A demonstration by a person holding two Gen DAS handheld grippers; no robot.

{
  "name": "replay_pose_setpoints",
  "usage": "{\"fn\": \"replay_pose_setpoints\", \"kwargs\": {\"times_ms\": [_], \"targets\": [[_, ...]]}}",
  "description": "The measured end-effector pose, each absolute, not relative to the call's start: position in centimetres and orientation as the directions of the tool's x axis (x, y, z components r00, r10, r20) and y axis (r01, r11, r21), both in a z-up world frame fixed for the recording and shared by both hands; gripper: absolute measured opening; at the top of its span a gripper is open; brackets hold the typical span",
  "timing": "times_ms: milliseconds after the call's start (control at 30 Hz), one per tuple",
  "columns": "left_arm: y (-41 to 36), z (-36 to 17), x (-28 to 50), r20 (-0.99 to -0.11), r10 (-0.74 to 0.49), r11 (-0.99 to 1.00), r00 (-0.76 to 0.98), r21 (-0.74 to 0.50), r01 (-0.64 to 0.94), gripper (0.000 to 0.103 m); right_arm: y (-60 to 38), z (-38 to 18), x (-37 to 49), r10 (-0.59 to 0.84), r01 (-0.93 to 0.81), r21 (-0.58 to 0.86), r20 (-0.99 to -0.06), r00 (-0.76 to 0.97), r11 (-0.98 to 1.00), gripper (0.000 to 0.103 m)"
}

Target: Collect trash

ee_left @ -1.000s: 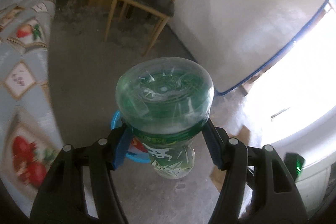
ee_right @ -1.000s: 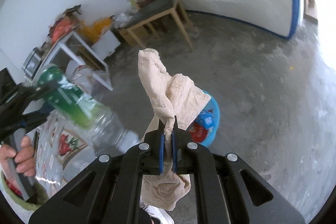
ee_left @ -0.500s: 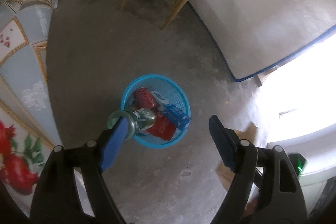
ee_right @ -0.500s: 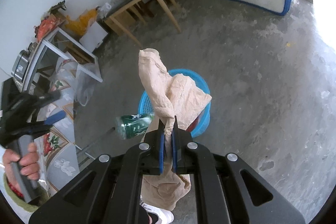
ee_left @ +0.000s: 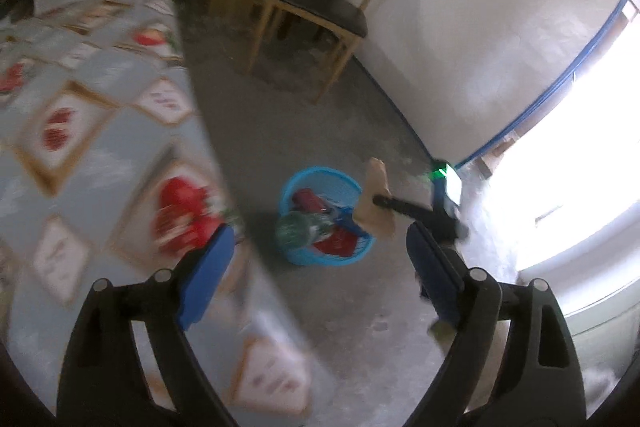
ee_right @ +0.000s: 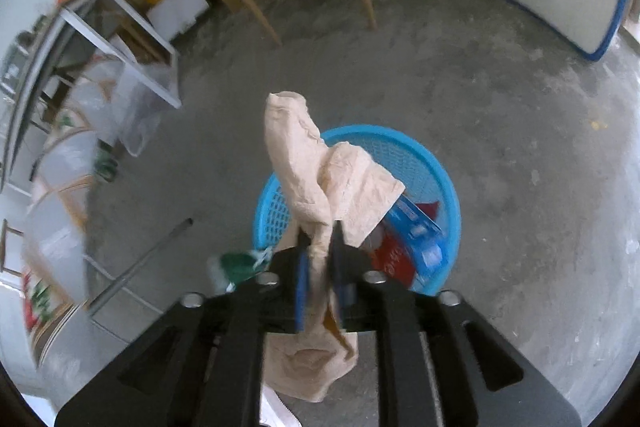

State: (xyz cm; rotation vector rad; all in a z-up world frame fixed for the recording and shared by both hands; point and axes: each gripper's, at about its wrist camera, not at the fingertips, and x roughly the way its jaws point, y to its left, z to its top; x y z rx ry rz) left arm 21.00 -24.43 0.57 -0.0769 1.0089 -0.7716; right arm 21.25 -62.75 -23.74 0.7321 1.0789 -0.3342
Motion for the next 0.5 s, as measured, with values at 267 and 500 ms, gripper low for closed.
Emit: {"fn": "replay_pose_setpoints", "kwargs": {"times_ms": [267,500], "targets": [[-14.1,1.1,16.7,-0.711,-0.522,0.836,0.472,-0.317,0.448,0.085,-64.7,-29.7,22.9,0.1,0.716,0.296,-0.948,0.303,0.632,0.045],[-11.0,0.6,15.1,-0.686,-0.502,0.852,0.526,-0.289,0.436,0.085,-64.6,-25.6,19.9,-0.066,0.736,0.194,-0.949,0.308,0.649,0.051]]}}
